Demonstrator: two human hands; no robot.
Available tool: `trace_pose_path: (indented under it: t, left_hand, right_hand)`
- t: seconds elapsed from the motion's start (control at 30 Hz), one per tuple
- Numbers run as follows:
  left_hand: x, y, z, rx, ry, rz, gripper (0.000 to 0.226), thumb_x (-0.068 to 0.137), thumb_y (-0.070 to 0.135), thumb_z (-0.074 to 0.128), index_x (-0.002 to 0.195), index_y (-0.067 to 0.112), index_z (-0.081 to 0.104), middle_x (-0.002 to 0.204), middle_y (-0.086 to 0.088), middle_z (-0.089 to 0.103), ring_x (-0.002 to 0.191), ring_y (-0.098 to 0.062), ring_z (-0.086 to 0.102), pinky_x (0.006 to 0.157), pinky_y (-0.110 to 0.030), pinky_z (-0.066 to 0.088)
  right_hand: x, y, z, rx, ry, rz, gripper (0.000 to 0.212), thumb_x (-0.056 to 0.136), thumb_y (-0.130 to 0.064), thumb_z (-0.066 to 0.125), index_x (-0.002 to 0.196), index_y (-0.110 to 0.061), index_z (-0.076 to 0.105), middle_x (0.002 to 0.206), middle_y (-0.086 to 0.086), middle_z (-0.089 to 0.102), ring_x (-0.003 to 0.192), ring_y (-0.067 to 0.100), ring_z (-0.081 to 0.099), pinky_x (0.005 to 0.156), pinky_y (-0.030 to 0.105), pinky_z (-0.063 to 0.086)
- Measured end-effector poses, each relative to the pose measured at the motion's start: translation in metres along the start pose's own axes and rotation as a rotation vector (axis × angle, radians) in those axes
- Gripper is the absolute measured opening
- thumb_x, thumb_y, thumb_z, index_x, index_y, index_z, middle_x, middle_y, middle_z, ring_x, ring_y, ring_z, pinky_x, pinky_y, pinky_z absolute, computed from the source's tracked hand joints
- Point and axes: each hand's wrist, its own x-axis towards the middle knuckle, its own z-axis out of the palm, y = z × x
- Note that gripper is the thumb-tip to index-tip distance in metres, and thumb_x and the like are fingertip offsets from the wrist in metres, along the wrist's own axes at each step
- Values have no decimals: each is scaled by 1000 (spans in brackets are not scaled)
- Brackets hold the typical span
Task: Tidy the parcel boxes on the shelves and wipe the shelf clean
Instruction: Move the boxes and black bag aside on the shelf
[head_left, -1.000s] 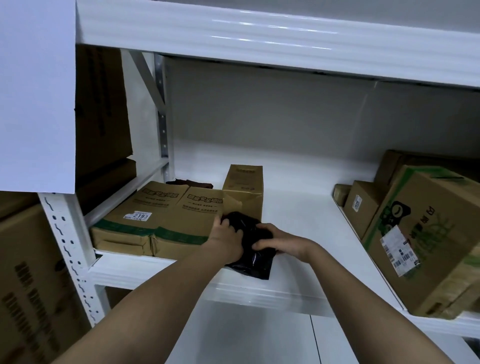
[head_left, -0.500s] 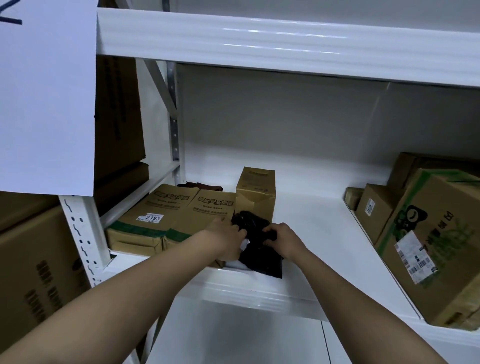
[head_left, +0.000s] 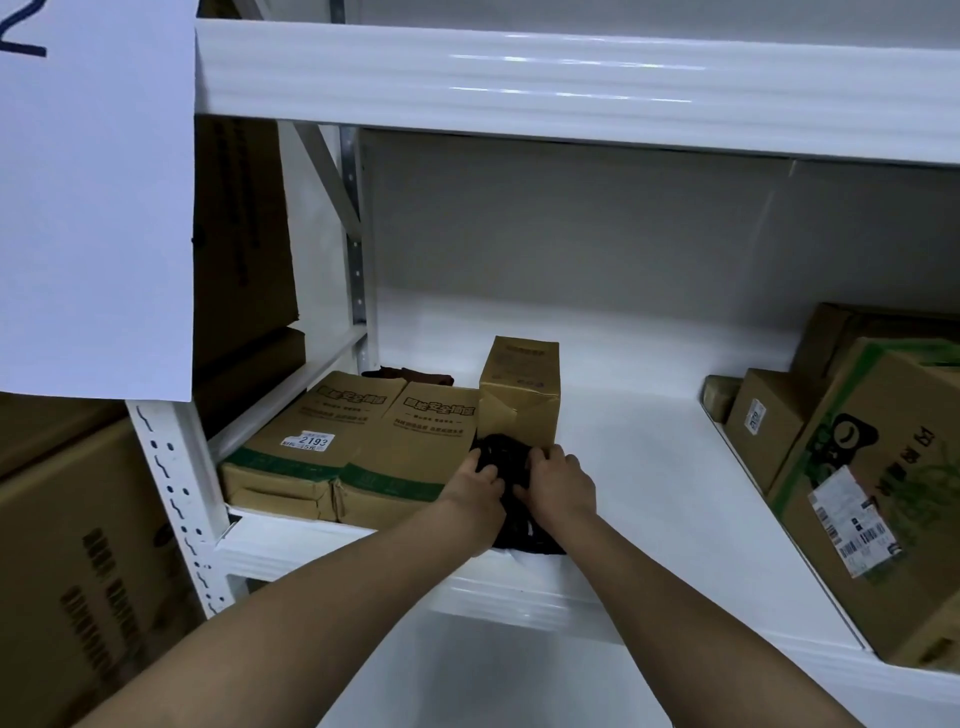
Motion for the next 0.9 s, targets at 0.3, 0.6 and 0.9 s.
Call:
trace_pose_path:
  t: [0.3,0.6,0.9]
  left_hand:
    - [-7,-23,-20,-462,202,-106,35,96,23,45,128,11,40,122,-11,56,109,-28,54,82,-34,37]
    - [15,-34,10,-416,-59,-107,93,89,69,30,153,12,-6,161,-7,-5,147,-22,-8,115,-43,-13]
    - [30,-21,20,-261,-115,-101,83,92,65,21,154,13,1,161,-9,4,147,-27,-8,114,-49,-16]
  right_hand:
    - [-11,24,-13,289,43,52,37,95,-42,41,123,-18,46,118,5,57,105,25,55,79,36,49]
    - [-18,11,-16,285,-227,-158,53,102,-33,32,151,-16,24,158,5,19,143,22,24,114,33,25]
    - [-13,-2,-8,22,-377,-223,56,102,-32,27,154,-19,12,161,-1,7,149,19,-1,119,35,10]
